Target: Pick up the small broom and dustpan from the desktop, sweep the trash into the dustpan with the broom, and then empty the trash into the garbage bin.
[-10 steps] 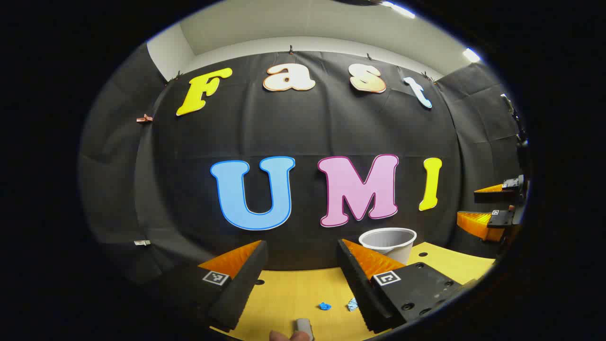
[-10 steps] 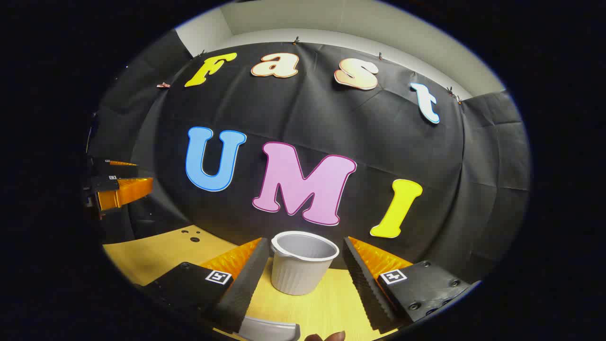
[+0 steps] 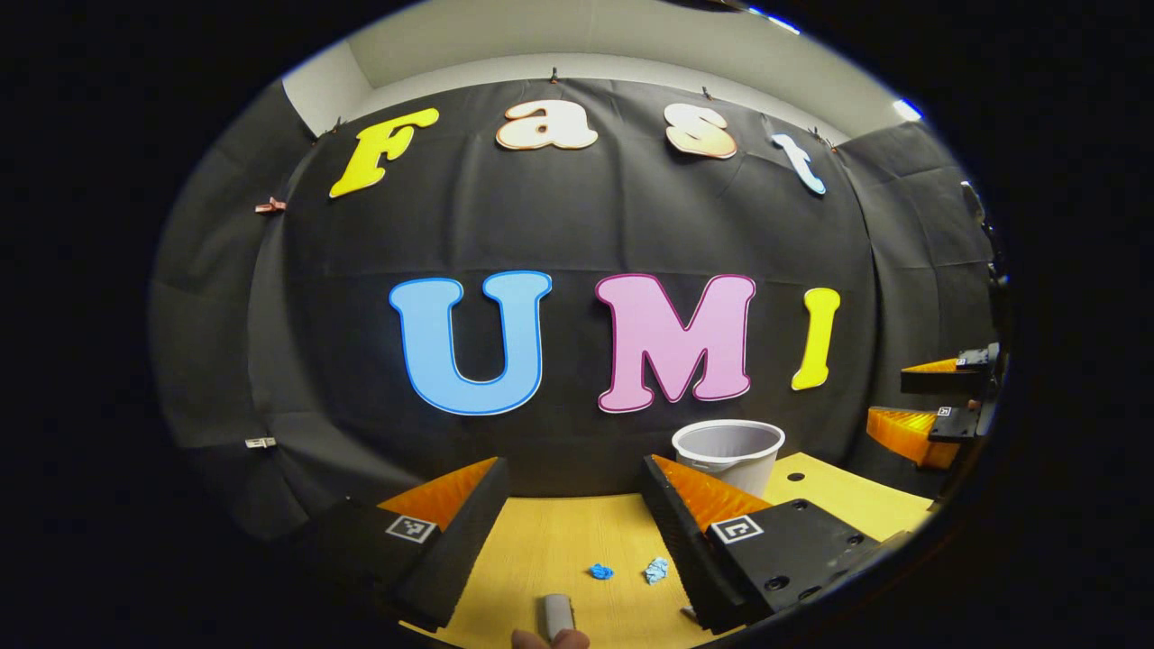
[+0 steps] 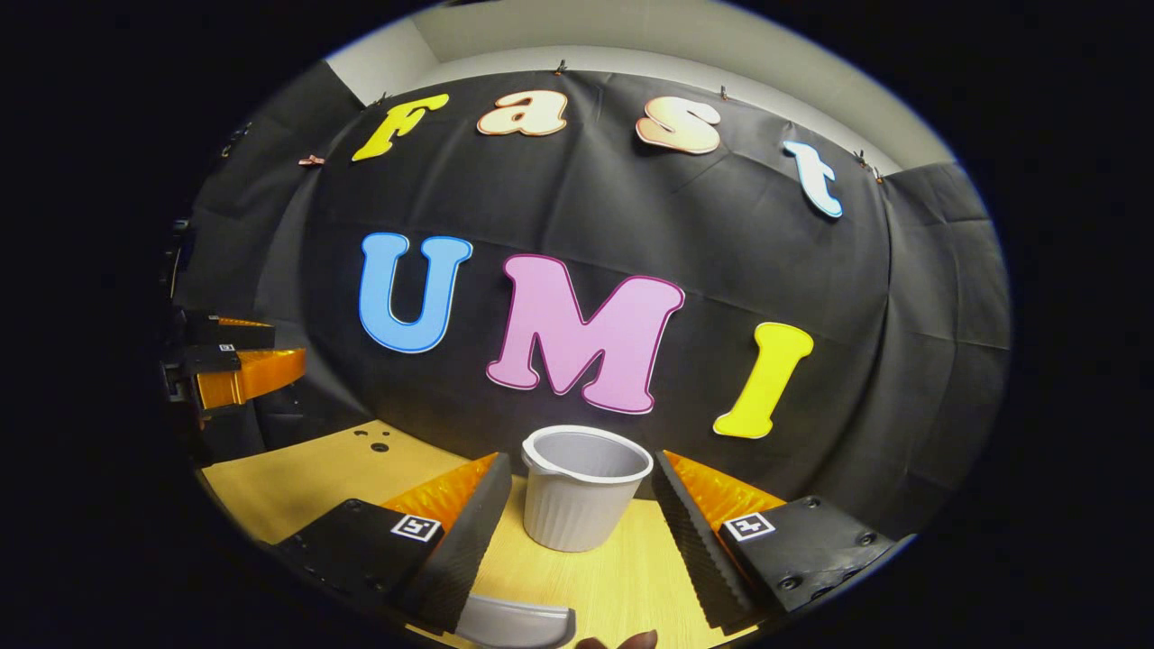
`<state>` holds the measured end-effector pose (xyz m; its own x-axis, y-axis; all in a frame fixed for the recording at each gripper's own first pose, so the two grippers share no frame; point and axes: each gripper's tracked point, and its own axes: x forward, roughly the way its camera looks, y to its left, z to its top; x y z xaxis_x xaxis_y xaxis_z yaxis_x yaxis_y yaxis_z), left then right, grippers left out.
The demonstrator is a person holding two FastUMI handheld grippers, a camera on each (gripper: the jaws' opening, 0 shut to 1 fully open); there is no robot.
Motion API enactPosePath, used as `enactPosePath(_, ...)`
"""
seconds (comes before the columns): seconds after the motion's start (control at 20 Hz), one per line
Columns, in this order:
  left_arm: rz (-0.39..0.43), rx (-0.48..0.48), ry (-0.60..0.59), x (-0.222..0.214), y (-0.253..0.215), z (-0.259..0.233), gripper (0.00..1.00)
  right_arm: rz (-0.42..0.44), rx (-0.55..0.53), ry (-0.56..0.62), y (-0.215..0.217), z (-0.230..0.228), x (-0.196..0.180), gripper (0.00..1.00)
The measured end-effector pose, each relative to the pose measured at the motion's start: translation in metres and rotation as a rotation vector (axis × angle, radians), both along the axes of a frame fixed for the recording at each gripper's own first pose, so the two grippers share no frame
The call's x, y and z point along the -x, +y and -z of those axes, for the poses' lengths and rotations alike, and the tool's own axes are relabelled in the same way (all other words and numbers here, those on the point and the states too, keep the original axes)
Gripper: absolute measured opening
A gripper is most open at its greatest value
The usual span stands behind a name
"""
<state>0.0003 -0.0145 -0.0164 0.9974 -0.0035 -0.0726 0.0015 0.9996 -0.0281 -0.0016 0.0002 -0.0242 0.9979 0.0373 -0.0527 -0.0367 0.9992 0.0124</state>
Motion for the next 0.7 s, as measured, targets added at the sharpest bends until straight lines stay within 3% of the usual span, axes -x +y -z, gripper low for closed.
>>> enactPosePath(0.25, -0.001, 0.005, 0.029, -0.005, 0.001, 0.017, 0.95, -0.080, 0.009, 0.154, 0.011, 0.050, 0.027, 0.97)
enactPosePath(0.55, 0.051, 0.011, 0.081, -0.010, -0.008, 0.042, 0.95, -0.204, -0.004, 0.487, 0.051, 0.154, 0.095, 0.96)
enactPosePath(0.7, 0.061, 0.014, 0.107, -0.011, -0.009, 0.056, 0.95, -0.222, -0.033, 0.685, 0.065, 0.205, 0.126, 0.96)
